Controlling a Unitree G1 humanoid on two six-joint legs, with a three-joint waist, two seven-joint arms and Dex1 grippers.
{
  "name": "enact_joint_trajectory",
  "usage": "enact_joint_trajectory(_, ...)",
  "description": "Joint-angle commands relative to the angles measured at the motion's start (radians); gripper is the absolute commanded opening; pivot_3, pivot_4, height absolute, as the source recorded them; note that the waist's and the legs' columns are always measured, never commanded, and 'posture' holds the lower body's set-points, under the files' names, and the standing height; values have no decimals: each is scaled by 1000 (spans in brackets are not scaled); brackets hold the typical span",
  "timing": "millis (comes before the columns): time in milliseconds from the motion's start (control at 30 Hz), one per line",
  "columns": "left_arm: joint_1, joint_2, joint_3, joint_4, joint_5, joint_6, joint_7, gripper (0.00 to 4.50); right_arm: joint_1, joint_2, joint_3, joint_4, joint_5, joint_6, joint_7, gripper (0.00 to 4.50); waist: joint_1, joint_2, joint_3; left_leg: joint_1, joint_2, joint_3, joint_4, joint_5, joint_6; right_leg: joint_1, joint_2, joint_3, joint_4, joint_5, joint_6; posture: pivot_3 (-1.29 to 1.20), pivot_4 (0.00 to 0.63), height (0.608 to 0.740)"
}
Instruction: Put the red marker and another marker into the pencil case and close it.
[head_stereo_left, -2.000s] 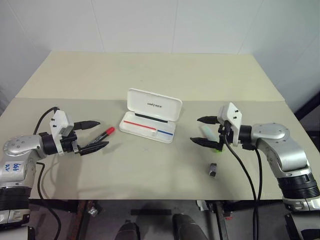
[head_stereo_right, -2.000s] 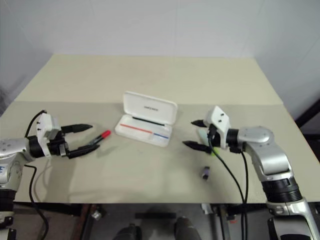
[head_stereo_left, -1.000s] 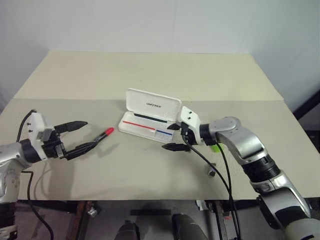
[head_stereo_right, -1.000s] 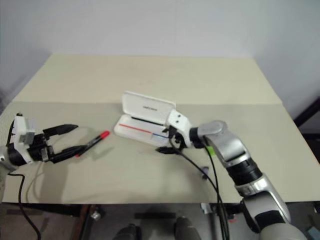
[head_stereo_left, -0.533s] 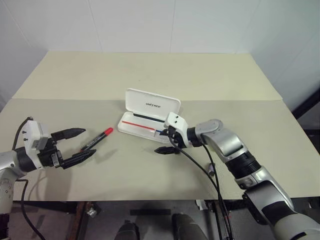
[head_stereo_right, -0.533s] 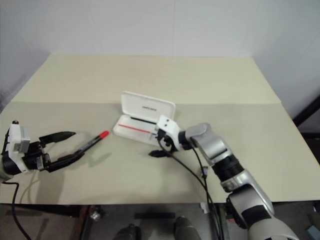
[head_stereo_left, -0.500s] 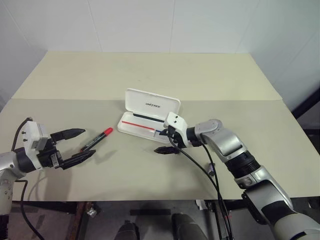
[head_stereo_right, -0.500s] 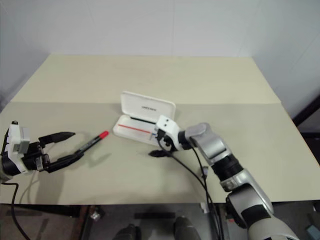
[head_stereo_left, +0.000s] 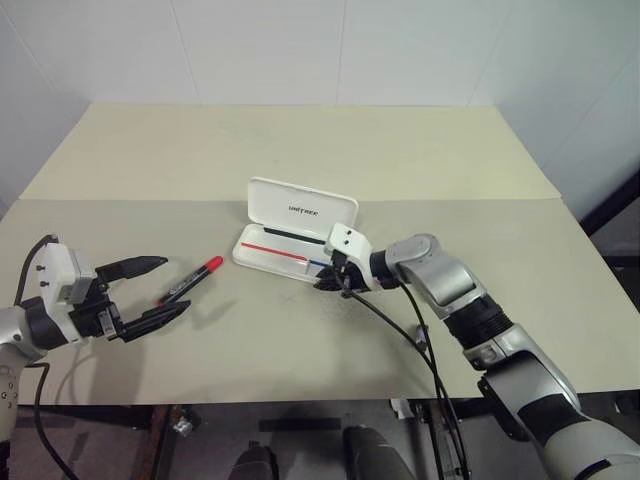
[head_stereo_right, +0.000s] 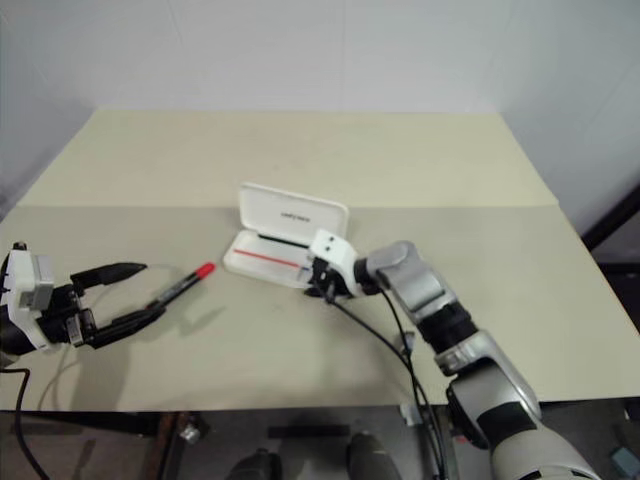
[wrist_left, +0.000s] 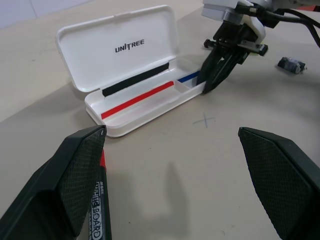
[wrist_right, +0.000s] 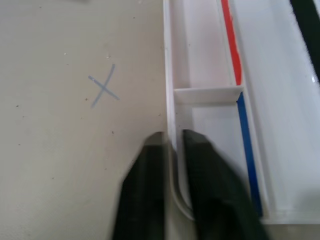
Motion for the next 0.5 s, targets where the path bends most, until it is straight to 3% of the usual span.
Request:
enact_joint_trajectory(33,3,-3,21,-27,-18,-6,12,4500,-18,6,-47,-12,3,-40,-14,59,0,0,0,0,0,0,0,0,0,0,0,0,0,0,0,0,150,740)
enact_joint_trajectory(300,-8,-11,9,-22,-15,-14,23,4500,9,-48,-83,-112,14,-97,9,59,0,0,0,0,0,0,-1,0,0,0,0,0,-1,0,0,0,150,740)
enact_joint_trajectory(500,-23,-20,-5,-11,-12,-22,24,4500,95,-192,-48,-311,-12,-112,87,59,5,0,0,-1,0,-1,-2,-1,-1,0,-2,-4,-1,0,0,0,150,740)
